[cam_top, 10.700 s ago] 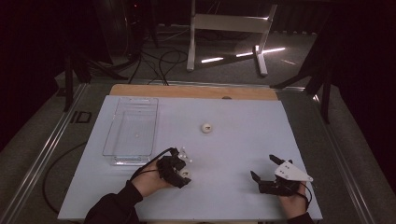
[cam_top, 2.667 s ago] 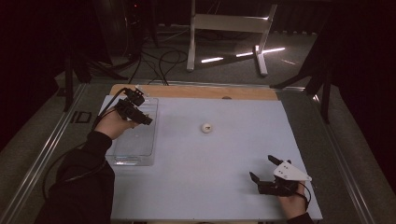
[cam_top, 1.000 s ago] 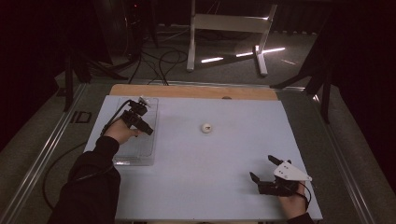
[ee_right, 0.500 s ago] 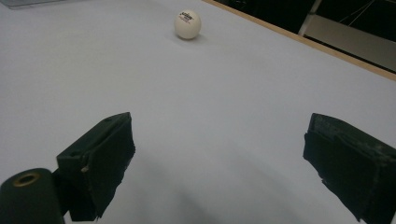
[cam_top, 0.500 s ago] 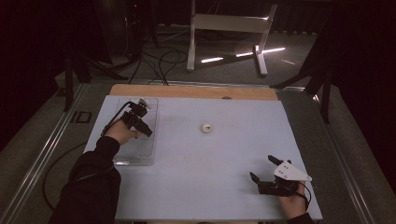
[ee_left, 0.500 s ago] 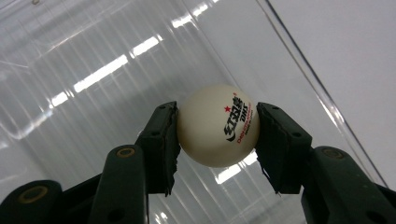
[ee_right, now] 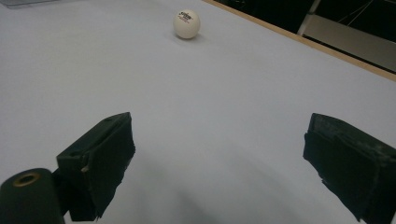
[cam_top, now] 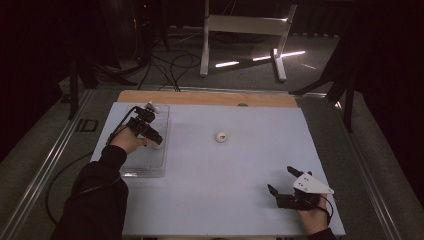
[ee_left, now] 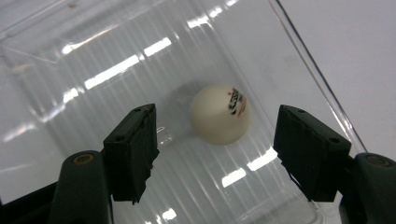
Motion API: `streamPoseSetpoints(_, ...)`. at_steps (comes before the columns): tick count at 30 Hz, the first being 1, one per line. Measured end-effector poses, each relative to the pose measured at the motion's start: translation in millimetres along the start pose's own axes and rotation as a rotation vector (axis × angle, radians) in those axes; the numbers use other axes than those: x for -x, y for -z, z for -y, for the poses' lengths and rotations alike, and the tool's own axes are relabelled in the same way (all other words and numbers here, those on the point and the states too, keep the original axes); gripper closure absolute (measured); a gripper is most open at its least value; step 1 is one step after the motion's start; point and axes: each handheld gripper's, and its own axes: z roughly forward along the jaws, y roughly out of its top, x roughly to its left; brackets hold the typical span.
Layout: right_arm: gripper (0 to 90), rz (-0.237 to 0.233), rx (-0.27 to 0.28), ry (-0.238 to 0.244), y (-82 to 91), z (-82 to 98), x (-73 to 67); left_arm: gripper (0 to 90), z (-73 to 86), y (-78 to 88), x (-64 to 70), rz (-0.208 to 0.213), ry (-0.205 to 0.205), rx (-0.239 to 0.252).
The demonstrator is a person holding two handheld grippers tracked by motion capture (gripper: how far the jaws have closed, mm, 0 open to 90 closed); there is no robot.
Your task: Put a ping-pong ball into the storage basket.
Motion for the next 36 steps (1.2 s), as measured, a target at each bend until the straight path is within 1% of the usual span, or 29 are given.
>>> streamPoseSetpoints(3,8.6,0.001,0.002,0.002,0.3,-0.5,-0.4,26.4,0.8,3.8,-1.2,-0.011,0.007,0.007)
streamPoseSetpoints(4,8.5,0.001,0.002,0.001,0.3,-0.4,-0.4,26.4,1.5,6.4,-0.4,-0.006,-0.007,0.01)
streamPoseSetpoints(6,8.5,0.001,-0.001,0.001,0.2,-0.2,-0.2,26.5,2.2,9.8,1.9,-0.021,-0.028,0.012)
streamPoseSetpoints(9,8.5,0.001,0.0,0.002,0.1,-0.3,-0.2,25.9,3.0,16.9,2.9,-0.018,-0.035,0.029)
streamPoseSetpoints(10,8.5,0.004,0.001,0.002,0.2,-0.3,-0.4,24.0,3.1,19.3,2.9,-0.012,-0.034,0.035)
streamPoseSetpoints(12,8.5,0.009,0.003,0.004,0.4,-0.5,-0.5,22.9,3.1,19.3,2.9,-0.012,-0.034,0.035)
streamPoseSetpoints(13,8.5,0.011,0.003,0.001,1.0,-0.7,-0.2,17.1,3.5,25.7,2.4,0.004,-0.031,0.045)
streamPoseSetpoints(14,8.5,0.013,0.003,0.002,0.9,-0.6,-0.2,15.2,3.5,25.7,2.4,0.004,-0.031,0.045)
streamPoseSetpoints(15,8.6,0.011,0.003,0.002,0.8,-0.5,-0.1,10.8,4.2,28.7,1.8,0.036,-0.035,0.049)
streamPoseSetpoints(16,8.5,0.011,0.003,0.001,0.7,-0.6,-0.3,5.2,4.3,29.8,2.0,0.042,-0.034,0.053)
streamPoseSetpoints(18,8.5,0.011,0.003,0.003,0.6,-0.8,-0.6,0.9,4.7,31.9,2.8,0.06,-0.038,0.06)
streamPoseSetpoints(19,8.5,0.01,0.003,0.003,0.5,-0.8,-0.6,0.7,4.7,33.2,3.1,0.07,-0.048,0.06)
streamPoseSetpoints(22,8.5,0.01,0.003,0.001,0.5,-0.6,-0.4,0.3,4.2,35.8,4.9,0.084,-0.054,0.071)
streamPoseSetpoints(23,8.5,0.01,0.003,0.001,0.5,-0.7,-0.4,0.3,4.0,36.3,5.9,0.084,-0.051,0.077)
streamPoseSetpoints(26,8.5,0.008,0.001,0.003,0.5,-0.8,-0.8,0.2,3.2,38.2,8.5,0.089,-0.066,0.08)
streamPoseSetpoints(29,8.5,0.006,0.002,0.001,0.4,-0.7,-0.7,0.2,2.8,38.8,10.1,0.094,-0.069,0.086)
streamPoseSetpoints(31,8.5,0.004,0.0,0.002,0.3,-0.8,-0.8,0.2,2.3,39.6,12.8,0.099,-0.069,0.097)
streamPoseSetpoints(33,8.5,0.005,-0.001,0.006,0.4,-1.1,-1.3,0.2,2.0,40.6,14.9,0.111,-0.076,0.099)
streamPoseSetpoints(34,8.6,0.003,0.0,0.006,0.4,-1.3,-1.6,0.2,1.6,41.3,16.3,0.105,-0.083,0.1)
streamPoseSetpoints(36,8.6,0.003,0.001,0.007,0.3,-1.3,-1.9,0.2,1.6,41.3,16.3,0.105,-0.083,0.1)
